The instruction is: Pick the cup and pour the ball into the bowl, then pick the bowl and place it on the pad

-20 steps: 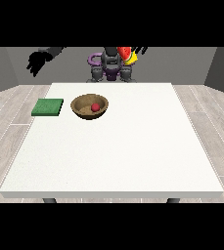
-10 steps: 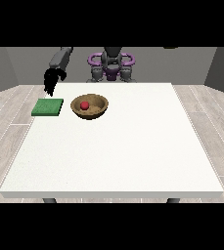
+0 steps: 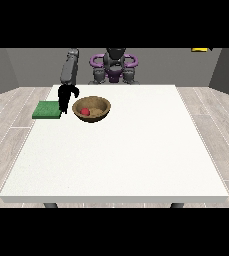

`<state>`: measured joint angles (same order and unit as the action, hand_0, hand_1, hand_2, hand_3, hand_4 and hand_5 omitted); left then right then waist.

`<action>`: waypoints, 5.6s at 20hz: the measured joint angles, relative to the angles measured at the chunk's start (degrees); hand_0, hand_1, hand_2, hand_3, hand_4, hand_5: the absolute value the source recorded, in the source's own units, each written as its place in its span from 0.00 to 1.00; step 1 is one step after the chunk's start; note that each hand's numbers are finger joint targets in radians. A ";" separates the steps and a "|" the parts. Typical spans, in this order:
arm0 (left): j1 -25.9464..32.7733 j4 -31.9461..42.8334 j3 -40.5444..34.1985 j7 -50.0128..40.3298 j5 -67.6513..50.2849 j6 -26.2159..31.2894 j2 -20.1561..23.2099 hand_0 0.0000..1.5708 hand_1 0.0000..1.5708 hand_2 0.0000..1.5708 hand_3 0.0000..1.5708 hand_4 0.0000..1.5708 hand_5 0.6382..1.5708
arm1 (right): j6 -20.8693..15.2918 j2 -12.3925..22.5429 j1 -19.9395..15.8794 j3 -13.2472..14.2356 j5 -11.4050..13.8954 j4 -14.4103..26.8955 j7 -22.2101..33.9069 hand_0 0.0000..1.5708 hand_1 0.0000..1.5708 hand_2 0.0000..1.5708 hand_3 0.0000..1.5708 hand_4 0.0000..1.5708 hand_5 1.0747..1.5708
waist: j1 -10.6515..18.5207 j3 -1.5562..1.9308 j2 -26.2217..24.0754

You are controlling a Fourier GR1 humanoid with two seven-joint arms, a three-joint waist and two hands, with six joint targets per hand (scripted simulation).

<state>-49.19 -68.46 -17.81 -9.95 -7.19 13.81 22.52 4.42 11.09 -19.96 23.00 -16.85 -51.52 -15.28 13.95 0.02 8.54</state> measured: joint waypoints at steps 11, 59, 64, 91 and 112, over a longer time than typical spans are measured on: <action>3.14 -5.74 -3.85 -3.18 -6.40 3.81 6.06 0.00 0.00 0.00 0.00 0.65 0.96 | 2.24 1.86 -6.28 0.82 0.28 14.24 -9.46 0.00 0.00 0.00 0.00 0.30 0.95 | -0.87 -0.06 3.80; 14.90 6.56 -14.23 5.16 -12.30 11.63 18.34 0.00 0.00 0.00 0.00 0.77 0.97 | -7.78 26.12 -15.30 -7.70 11.25 14.67 21.75 1.00 1.00 1.00 0.34 0.70 0.99 | -9.43 -0.07 -0.42; 16.29 8.93 -15.36 7.87 -12.54 12.28 20.03 0.00 0.00 0.00 0.00 0.77 0.98 | -5.66 27.22 -15.01 -6.98 10.91 14.53 21.42 1.00 1.00 1.00 0.29 0.71 0.99 | -10.82 -0.04 0.92; 18.14 13.27 -16.38 14.23 -14.13 14.06 25.08 0.00 0.00 0.00 0.00 0.76 0.99 | -9.35 25.92 -13.98 0.25 5.99 19.51 15.95 0.93 0.93 0.88 0.51 0.00 0.94 | -11.44 -0.03 5.11; 18.75 9.35 -13.82 13.69 -15.73 13.16 23.95 0.00 0.00 0.00 0.00 0.76 1.00 | -9.16 26.00 -18.03 -2.84 8.98 23.63 14.99 0.00 0.00 0.00 0.00 0.00 0.62 | -7.87 0.01 5.36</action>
<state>-30.44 -59.11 -31.63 3.74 -22.92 26.98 46.46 -4.74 37.09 -37.99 20.15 -7.87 -27.89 -0.29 6.08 0.03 13.90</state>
